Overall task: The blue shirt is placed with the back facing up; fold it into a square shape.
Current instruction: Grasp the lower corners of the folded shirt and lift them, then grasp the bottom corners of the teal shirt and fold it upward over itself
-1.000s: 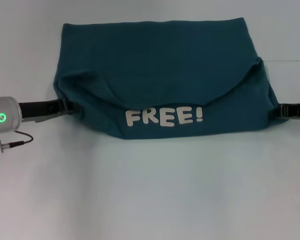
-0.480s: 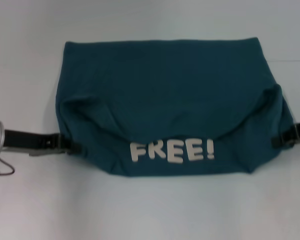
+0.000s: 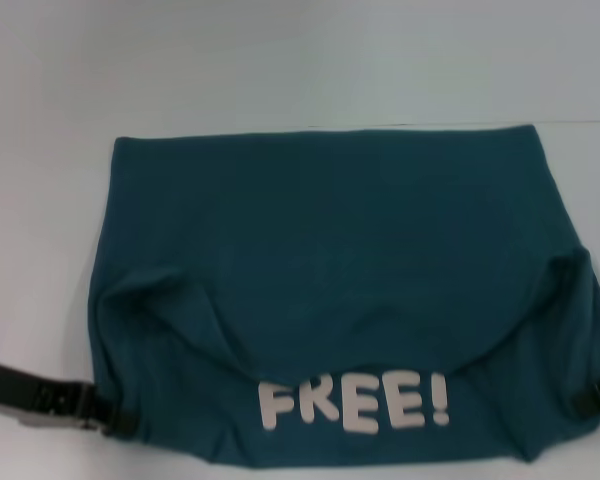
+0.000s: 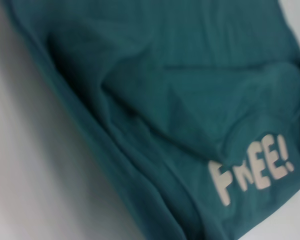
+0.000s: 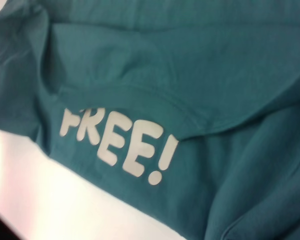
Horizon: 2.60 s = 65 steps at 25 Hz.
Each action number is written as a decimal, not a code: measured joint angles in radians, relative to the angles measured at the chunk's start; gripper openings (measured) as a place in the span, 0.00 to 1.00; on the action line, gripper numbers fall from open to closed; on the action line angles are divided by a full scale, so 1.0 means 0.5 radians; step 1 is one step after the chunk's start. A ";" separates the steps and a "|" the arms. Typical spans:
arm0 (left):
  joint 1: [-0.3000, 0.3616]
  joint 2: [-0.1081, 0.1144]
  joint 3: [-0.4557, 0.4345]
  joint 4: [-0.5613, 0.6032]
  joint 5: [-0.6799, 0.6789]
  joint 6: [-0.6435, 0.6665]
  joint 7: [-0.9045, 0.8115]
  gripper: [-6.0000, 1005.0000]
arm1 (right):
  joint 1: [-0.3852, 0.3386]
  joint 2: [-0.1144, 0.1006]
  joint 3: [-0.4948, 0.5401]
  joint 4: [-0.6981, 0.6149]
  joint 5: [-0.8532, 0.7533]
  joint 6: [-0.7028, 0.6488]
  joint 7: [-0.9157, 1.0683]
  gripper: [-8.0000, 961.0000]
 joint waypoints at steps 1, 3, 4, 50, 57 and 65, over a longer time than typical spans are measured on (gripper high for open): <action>0.006 -0.002 0.000 0.000 0.034 0.020 0.002 0.03 | -0.008 0.000 0.000 0.001 -0.001 -0.029 -0.010 0.07; 0.013 -0.005 0.000 0.001 0.089 0.050 0.006 0.03 | -0.034 0.000 -0.002 0.004 -0.005 -0.096 -0.034 0.07; 0.017 -0.006 0.000 0.002 0.105 0.067 0.012 0.03 | -0.043 0.000 -0.003 0.005 -0.006 -0.115 -0.045 0.07; -0.717 0.029 -0.085 -0.612 0.121 -1.748 -0.373 0.03 | 0.280 0.109 0.098 0.454 0.651 2.335 -0.032 0.08; -0.726 0.037 -0.083 -0.645 0.122 -1.849 -0.412 0.03 | 0.379 0.145 -0.083 0.544 0.641 2.622 -0.033 0.08; -0.719 0.031 -0.080 -0.652 0.120 -1.935 -0.411 0.03 | 0.434 0.148 -0.161 0.650 0.635 2.788 -0.030 0.08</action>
